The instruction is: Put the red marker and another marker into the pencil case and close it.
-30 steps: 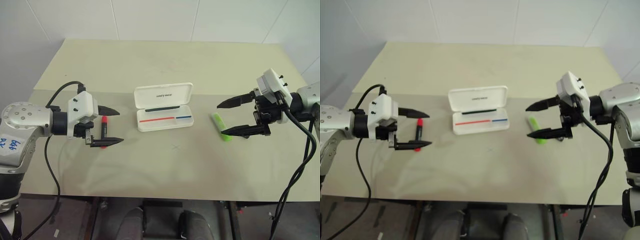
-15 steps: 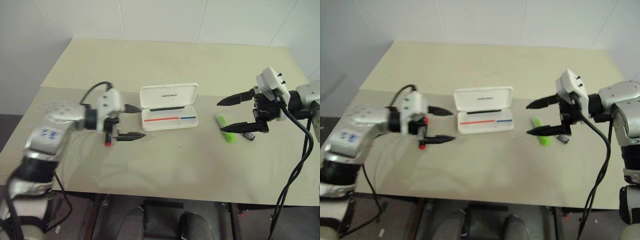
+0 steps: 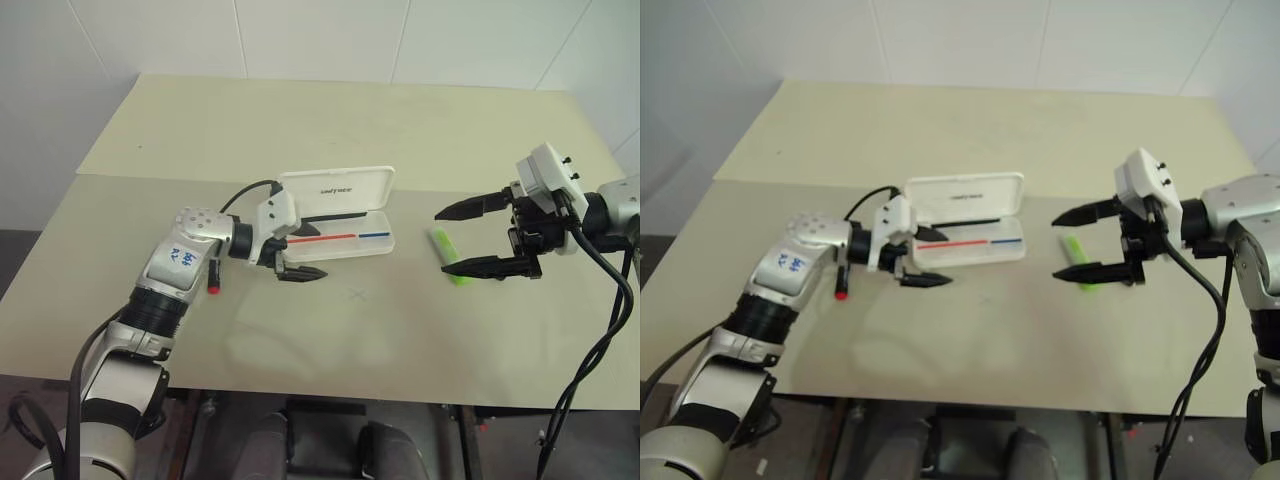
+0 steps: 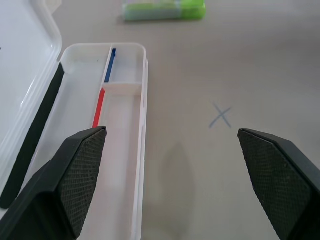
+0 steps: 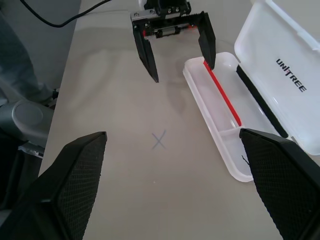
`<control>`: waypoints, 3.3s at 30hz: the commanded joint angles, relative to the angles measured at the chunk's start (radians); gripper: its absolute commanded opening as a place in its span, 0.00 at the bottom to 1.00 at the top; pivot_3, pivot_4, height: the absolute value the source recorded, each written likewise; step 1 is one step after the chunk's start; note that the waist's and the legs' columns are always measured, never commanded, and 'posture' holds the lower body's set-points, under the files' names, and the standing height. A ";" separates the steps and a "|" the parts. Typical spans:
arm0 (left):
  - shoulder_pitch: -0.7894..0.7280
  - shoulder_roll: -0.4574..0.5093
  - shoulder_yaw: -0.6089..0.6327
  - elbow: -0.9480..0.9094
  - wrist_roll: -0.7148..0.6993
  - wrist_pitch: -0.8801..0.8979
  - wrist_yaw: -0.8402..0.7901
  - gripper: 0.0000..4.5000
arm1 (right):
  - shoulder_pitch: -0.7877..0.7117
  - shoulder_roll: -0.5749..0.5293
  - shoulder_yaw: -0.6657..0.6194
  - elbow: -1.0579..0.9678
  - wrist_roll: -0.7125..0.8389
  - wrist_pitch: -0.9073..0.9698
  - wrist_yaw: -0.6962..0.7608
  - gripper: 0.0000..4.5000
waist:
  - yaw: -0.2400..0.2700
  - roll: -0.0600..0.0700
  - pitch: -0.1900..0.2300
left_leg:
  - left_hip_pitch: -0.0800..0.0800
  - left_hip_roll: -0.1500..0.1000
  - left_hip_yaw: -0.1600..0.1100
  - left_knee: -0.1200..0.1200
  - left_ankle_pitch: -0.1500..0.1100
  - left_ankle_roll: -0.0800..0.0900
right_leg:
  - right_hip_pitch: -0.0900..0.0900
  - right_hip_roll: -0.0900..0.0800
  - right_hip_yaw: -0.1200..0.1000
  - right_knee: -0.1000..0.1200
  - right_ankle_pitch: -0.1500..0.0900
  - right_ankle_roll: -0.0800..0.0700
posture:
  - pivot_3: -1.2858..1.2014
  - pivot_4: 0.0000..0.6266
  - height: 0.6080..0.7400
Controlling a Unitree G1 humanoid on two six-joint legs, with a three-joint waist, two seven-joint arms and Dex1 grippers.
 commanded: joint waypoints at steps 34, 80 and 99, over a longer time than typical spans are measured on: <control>-0.113 -0.101 -0.134 0.359 0.285 -0.048 0.140 1.00 | 0.124 -0.041 -0.142 -0.170 0.072 0.076 -0.103 1.00 | 0.005 0.000 -0.003 | 0.003 -0.001 -0.003 0.008 -0.001 0.001 | 0.007 -0.001 -0.002 -0.001 0.001 0.000 | 0.52 0.24 1.00; 0.253 0.099 -0.166 -0.441 0.276 0.009 0.021 0.00 | 0.125 -0.058 -0.142 -0.165 0.072 0.071 -0.108 1.00 | 0.003 0.000 -0.002 | 0.000 0.002 -0.001 0.012 -0.002 0.003 | 0.003 0.001 0.001 -0.001 0.004 -0.001 | 0.52 0.24 1.00; 0.292 0.100 -0.147 -0.502 0.258 0.041 0.034 0.82 | 0.126 -0.039 -0.106 -0.085 0.018 0.028 -0.114 1.00 | 0.003 0.000 -0.002 | 0.000 0.002 -0.001 0.011 -0.002 0.003 | 0.003 0.001 0.001 -0.001 0.004 -0.001 | 0.52 0.24 1.00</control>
